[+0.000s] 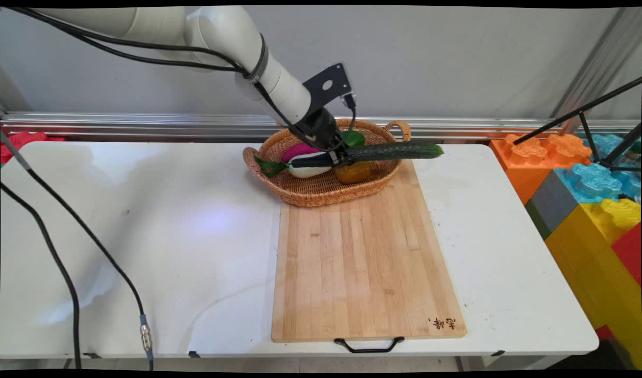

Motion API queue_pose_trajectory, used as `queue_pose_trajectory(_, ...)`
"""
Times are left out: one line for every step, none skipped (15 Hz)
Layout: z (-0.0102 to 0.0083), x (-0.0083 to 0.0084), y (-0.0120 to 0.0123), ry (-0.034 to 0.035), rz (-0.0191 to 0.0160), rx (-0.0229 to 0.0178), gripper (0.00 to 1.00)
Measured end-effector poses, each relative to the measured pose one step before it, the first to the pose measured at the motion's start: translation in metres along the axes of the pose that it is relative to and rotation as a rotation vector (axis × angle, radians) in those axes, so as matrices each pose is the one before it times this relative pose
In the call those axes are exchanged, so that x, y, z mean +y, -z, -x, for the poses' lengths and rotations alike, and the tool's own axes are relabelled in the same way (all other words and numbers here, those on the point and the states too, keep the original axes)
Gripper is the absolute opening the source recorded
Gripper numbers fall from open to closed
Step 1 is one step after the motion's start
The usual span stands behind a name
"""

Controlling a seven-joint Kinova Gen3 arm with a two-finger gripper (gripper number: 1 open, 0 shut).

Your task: Place the picked object in the vegetable basket

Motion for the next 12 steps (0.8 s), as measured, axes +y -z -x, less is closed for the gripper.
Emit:
queue_pose_trajectory(0.00452, -0.00448, -0.00446, 0.00238, -0.00014, -0.00641, 0.00)
queue_pose_trajectory(0.00295, -0.00326, -0.00339, 0.00293, 0.00034, -0.00322, 0.00)
queue_pose_trajectory(0.00229, -0.00290, -0.00324, 0.00268, 0.00081, -0.00186, 0.00)
queue_pose_trajectory(0.00219, -0.00237, -0.00281, 0.00411, 0.00197, -0.00193, 0.00)
queue_pose_trajectory(0.00199, -0.00215, -0.00195, 0.00477, 0.00152, -0.00147, 0.00)
queue_pose_trajectory(0.00133, -0.00149, -0.00135, 0.00450, 0.00181, -0.00087, 1.00)
queue_pose_trajectory(0.00153, -0.00196, -0.00146, 0.00793, 0.00407, -0.00068, 1.00)
queue_pose_trajectory(0.00086, -0.00094, -0.00021, 0.00838, 0.00505, 0.00002, 1.00)
queue_pose_trajectory(0.00046, -0.00052, 0.00093, 0.01042, 0.00589, 0.00095, 1.00)
queue_pose_trajectory(-0.00066, 0.00045, 0.00207, 0.00868, 0.00533, 0.00287, 1.00)
queue_pose_trajectory(-0.00119, 0.00114, 0.00250, 0.00810, 0.00527, 0.00319, 1.00)
queue_pose_trajectory(-0.00193, 0.00222, 0.00302, 0.00715, 0.00687, 0.00374, 1.00)
